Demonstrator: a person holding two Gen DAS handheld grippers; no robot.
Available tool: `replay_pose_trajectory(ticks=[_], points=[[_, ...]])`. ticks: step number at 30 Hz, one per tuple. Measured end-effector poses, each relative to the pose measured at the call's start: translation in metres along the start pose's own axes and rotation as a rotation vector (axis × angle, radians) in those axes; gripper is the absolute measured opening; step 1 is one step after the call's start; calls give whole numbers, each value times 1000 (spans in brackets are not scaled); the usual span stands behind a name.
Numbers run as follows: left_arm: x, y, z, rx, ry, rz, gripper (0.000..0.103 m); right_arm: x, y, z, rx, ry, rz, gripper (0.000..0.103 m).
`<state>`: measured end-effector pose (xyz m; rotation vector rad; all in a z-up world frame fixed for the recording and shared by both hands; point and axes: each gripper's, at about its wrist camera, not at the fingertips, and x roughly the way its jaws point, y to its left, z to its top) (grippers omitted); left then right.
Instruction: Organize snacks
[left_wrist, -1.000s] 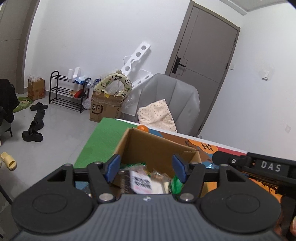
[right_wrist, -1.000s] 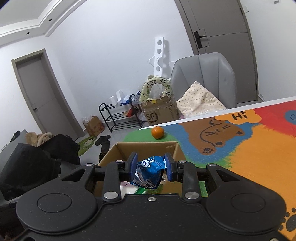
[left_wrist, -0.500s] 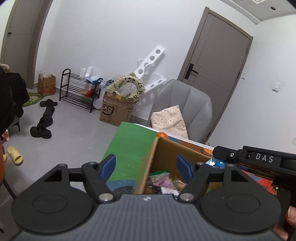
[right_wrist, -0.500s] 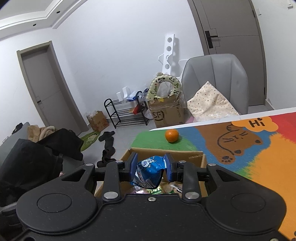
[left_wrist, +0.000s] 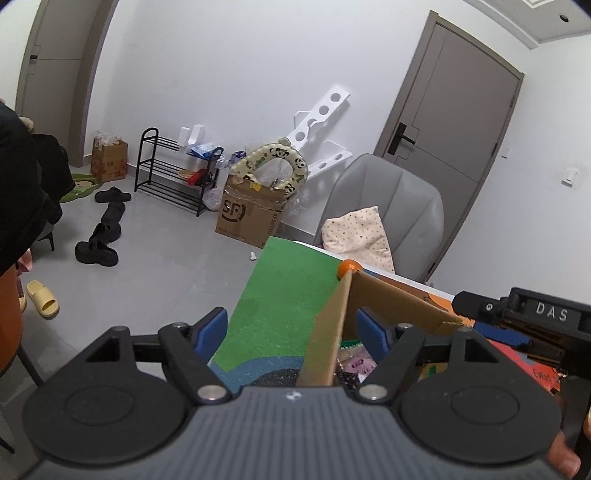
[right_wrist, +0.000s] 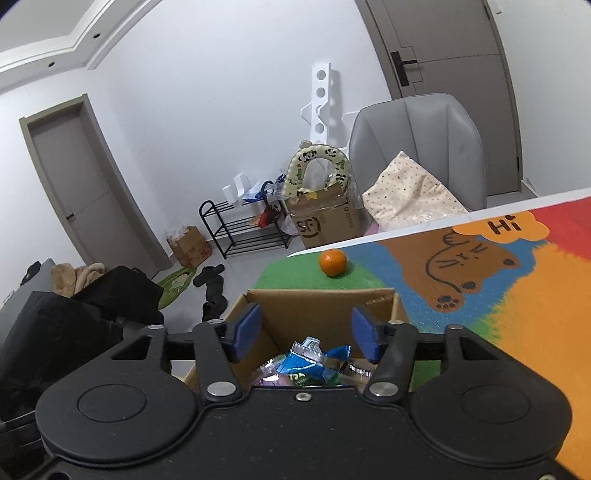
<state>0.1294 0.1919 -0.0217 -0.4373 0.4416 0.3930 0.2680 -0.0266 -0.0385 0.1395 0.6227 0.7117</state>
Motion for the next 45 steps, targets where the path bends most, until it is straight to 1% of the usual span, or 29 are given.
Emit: replay_pose_trajectory(ticks=[2,5,7,9,11,14,17,18,22,24,34,42,45], points=[[-1,-3,-1,11,0,-2,79,-5,-3,-1,0,-3,3,63],[-4,-8,-2,17,-1,0,83,-14,-8,-5,4,-2,-6,68],[-7,-11,-3,21,-4,1,84,-19,-13,-7,14,-2,-11,74],[-9,-15,-4,27,-6,3,89,-27,-18,-10,26,-7,-22,78],[-9,-21,-6,38,-1,4,90,-33,-24,-13,33,-14,-40,81],[-11,-31,-10,65,11,-15,91,-42,-34,-18,51,-14,-58,83],[-14,-42,-14,84,25,-38,92,-53,-43,-23,73,-16,-67,90],[-16,-45,-15,91,31,-46,92,-58,-46,-24,81,-21,-71,94],[-24,-60,-20,112,38,-53,92,-77,-56,-27,93,-35,-75,100],[-30,-66,-23,120,40,-63,94,-85,-59,-28,94,-41,-77,102],[-59,-92,-31,162,34,-46,97,-126,-74,-33,98,-51,-92,103],[-79,-109,-36,206,37,-78,103,-158,-83,-38,96,-61,-145,103],[-86,-114,-38,223,36,-91,103,-169,-82,-39,90,-70,-159,103]])
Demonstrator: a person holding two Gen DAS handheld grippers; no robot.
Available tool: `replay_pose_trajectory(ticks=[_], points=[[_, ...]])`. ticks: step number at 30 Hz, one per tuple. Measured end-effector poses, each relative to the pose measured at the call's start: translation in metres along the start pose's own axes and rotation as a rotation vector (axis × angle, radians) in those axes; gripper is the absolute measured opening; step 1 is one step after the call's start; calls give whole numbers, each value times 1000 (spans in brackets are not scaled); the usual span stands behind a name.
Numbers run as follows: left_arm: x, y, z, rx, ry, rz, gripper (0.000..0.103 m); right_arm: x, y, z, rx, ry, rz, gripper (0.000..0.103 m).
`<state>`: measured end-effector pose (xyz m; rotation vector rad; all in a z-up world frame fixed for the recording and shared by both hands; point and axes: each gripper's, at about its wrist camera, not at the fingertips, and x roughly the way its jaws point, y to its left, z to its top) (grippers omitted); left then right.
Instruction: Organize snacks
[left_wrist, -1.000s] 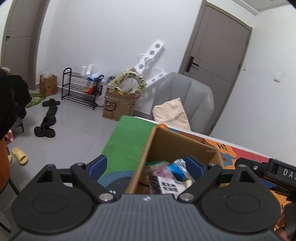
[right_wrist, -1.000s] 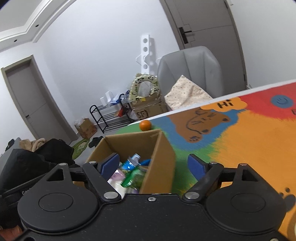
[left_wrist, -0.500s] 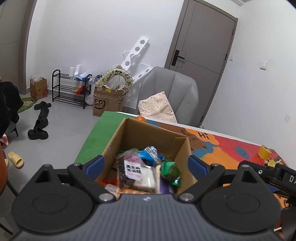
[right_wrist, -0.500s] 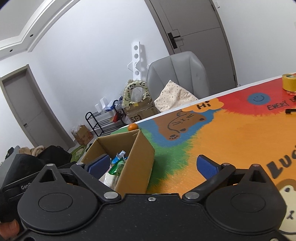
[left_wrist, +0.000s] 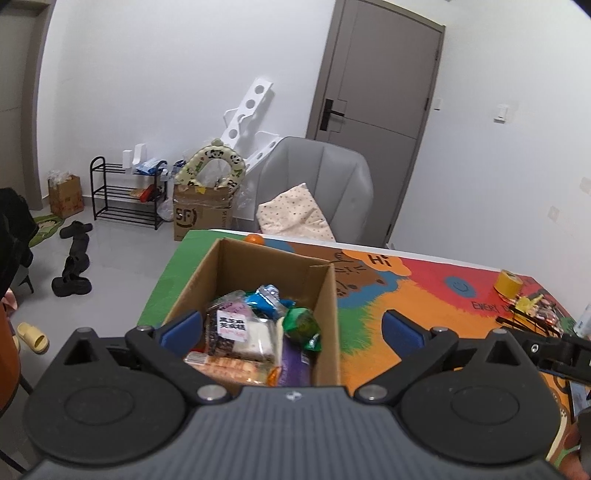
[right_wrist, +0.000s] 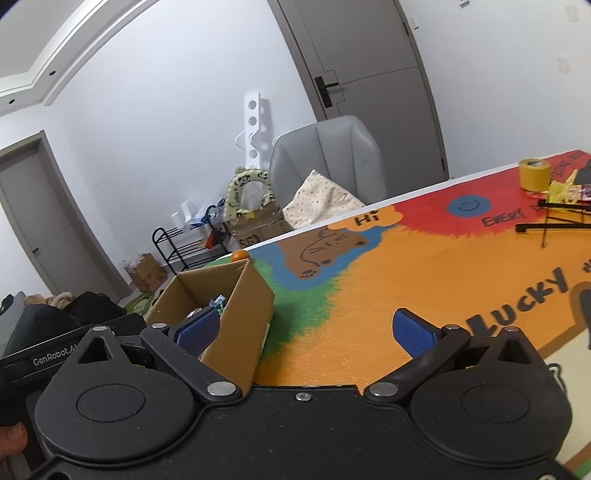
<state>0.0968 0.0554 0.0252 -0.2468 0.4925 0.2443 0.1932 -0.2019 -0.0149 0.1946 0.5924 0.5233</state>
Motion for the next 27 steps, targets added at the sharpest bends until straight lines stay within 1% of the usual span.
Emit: replay_pose_trajectory(ticks=[5,12,15,22,27], points=[[-13,-3,-2,20,6,-29,103,-13,1,-2,-11,-12,-12,103],[-30,-3,-6,62,5,-47,103,-28,7,-7,-39,-9,-17,103],[-35,-2,-9,75,18,-56,103,-36,10,-9,-55,-5,-18,103],[-51,4,-15,102,33,-67,103,-54,17,-14,-88,5,-20,103],[-63,8,-21,118,21,-67,103,-64,20,-20,-108,11,-30,103]])
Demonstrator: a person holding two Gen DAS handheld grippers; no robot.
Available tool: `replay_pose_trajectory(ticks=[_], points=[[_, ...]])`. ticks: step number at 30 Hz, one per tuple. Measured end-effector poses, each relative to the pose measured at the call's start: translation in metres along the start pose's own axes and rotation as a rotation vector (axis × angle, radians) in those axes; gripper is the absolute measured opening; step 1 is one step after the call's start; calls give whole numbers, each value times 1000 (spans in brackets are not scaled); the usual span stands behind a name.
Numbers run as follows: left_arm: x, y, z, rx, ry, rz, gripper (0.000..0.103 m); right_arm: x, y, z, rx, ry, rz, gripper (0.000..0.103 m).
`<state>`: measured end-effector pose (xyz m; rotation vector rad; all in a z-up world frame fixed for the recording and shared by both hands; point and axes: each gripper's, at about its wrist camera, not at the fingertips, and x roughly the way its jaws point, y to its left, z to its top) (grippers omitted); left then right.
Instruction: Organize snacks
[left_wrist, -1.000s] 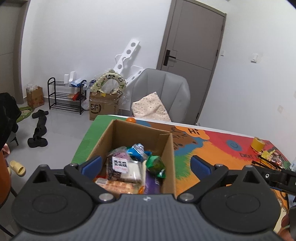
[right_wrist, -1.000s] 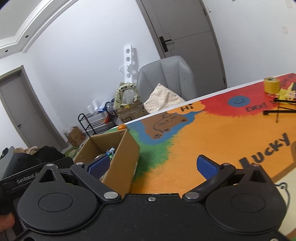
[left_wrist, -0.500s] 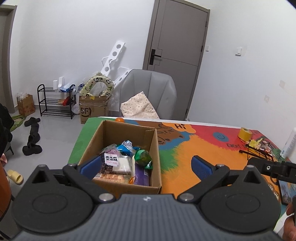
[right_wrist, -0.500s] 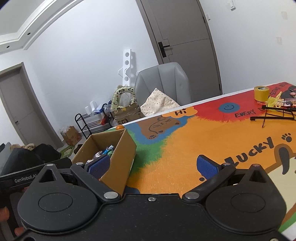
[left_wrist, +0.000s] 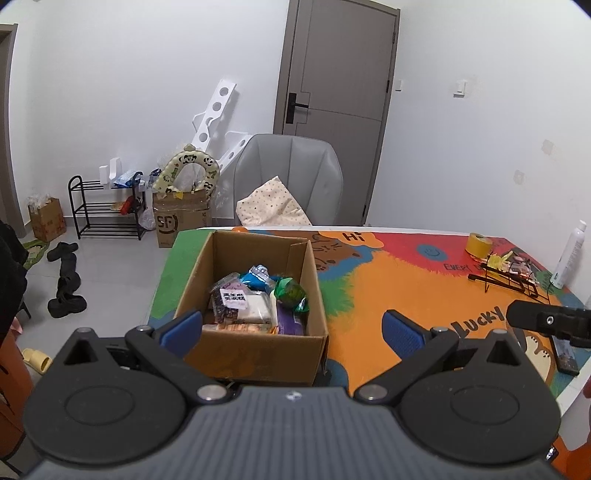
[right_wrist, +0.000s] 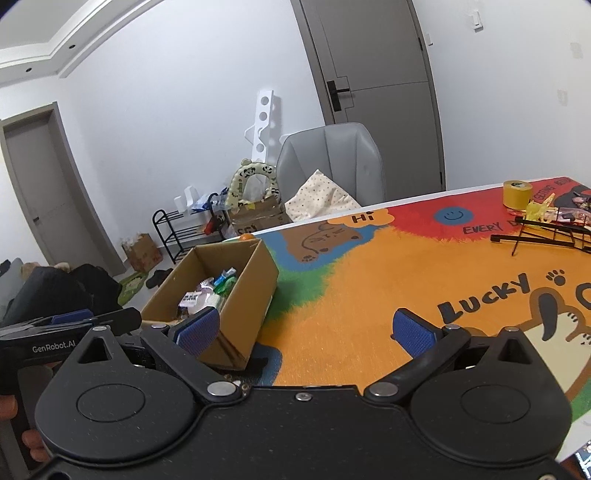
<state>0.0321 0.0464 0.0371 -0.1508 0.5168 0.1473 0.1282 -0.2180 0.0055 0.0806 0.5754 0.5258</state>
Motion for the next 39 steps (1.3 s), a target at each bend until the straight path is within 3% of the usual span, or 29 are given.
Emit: replay_pose_trajectory(ticks=[8,39], points=[[-6,8,-11,12,25,11,103,-14,2,-14,-30,16,-17,103],[-29,9,-10,56,4,13,103,-35,-1,-10,-29,-6,-47,103]])
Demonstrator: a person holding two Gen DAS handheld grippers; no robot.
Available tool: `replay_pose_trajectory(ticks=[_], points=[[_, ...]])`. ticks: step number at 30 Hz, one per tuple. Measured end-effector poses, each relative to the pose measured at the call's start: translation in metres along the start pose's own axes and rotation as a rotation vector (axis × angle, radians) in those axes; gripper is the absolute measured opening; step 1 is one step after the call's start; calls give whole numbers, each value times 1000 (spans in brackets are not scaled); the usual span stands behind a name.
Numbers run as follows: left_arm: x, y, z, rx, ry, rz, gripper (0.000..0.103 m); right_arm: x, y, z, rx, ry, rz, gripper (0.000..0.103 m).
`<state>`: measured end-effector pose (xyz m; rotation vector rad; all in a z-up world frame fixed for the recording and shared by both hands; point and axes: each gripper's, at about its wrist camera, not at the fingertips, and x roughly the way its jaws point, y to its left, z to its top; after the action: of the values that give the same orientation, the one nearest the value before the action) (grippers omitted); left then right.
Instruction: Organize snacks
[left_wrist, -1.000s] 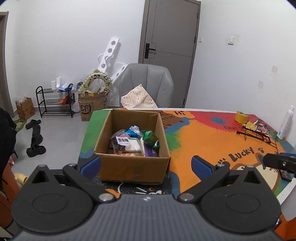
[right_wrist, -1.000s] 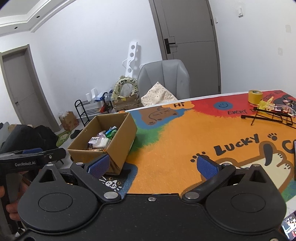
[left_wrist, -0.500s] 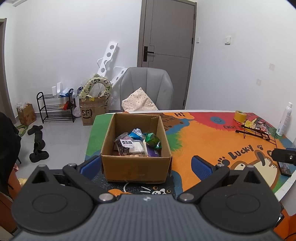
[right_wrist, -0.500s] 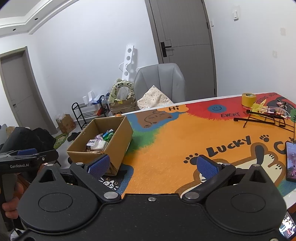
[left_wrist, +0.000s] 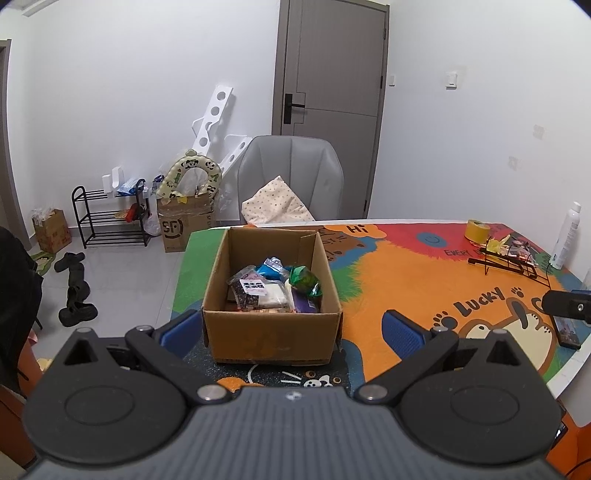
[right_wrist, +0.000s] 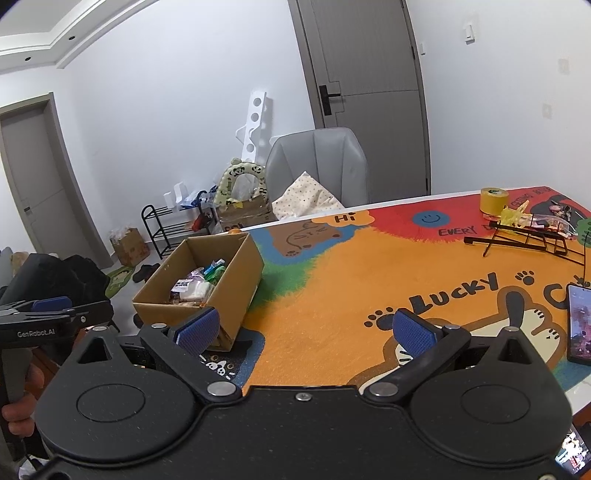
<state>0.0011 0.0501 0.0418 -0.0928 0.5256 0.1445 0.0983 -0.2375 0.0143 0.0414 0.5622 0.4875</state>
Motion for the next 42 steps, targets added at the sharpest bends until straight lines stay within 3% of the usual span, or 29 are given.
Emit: replay_pose_trajectory(ticks=[42], points=[[0,0,-2,11,13,-4,103,1,2,1,-13,4,4,103]])
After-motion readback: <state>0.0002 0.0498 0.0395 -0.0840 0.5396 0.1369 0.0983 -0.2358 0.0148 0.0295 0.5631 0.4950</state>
